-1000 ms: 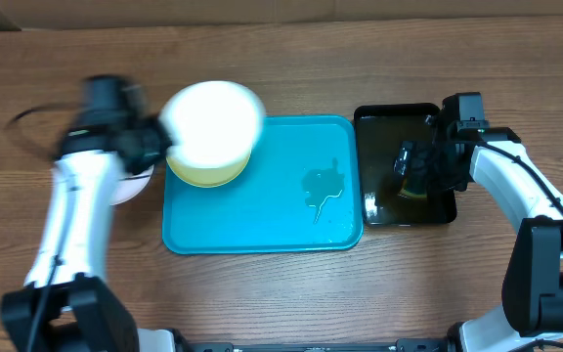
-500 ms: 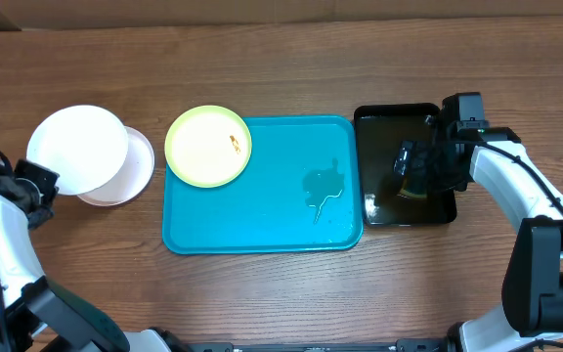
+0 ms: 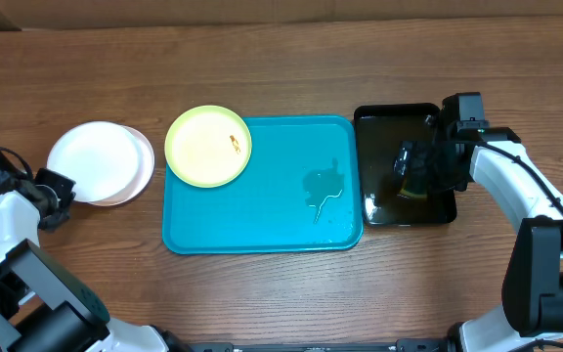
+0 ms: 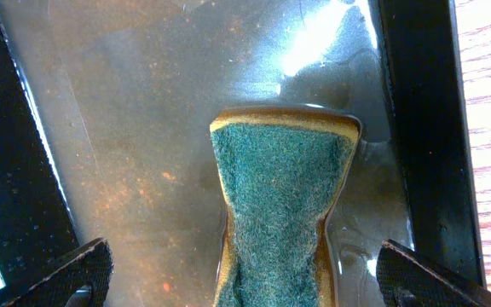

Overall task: Clean dirty plates on tray and stack at the side
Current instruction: 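Carry the white plate left and stack it on the first white plate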

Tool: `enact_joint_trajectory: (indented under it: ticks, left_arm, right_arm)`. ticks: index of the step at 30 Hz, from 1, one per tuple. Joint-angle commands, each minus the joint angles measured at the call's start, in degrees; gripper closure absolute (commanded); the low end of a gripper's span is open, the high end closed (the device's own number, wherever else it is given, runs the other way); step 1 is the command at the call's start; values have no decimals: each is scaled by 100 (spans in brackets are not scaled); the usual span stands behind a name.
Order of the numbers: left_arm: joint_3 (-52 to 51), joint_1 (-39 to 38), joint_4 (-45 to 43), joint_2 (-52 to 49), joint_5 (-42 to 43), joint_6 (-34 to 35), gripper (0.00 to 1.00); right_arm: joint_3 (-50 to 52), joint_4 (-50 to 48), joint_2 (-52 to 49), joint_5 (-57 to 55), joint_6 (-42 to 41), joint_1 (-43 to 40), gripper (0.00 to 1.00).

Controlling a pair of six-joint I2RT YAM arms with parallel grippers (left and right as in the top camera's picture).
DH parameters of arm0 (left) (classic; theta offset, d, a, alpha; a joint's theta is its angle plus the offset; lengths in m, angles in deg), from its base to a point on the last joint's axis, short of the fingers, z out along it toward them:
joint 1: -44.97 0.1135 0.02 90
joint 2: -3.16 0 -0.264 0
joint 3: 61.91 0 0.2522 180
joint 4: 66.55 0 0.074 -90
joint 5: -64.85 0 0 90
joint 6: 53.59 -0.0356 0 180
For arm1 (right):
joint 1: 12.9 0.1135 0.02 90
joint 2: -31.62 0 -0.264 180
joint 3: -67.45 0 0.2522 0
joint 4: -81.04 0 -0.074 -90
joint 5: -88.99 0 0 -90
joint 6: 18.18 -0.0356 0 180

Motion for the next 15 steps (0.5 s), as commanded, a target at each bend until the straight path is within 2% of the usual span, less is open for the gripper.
enact_joint_trajectory:
  ticks: [1, 2, 4, 6, 10, 15]
  left_arm:
    - [0, -116, 35, -24, 308, -146, 43]
    - [46, -129, 125, -9, 350, -212, 36]
    - [201, -164, 385, 42, 393, -323, 32]
    - [407, -216, 669, 138, 592, -610, 33]
    - [721, -470, 1161, 450, 774, -654, 34]
    - [780, -1165, 1644, 1051, 763, -667, 34]
  right_arm:
    - [22, -33, -20, -42, -22, 2, 0]
    - [22, -33, -20, -42, -22, 2, 0]
    - [22, -33, -20, -42, -22, 2, 0]
    - [22, -33, -20, -39, -22, 2, 0]
    - [22, -33, -20, -42, -22, 2, 0]
    - [22, -33, -20, -42, -22, 2, 0]
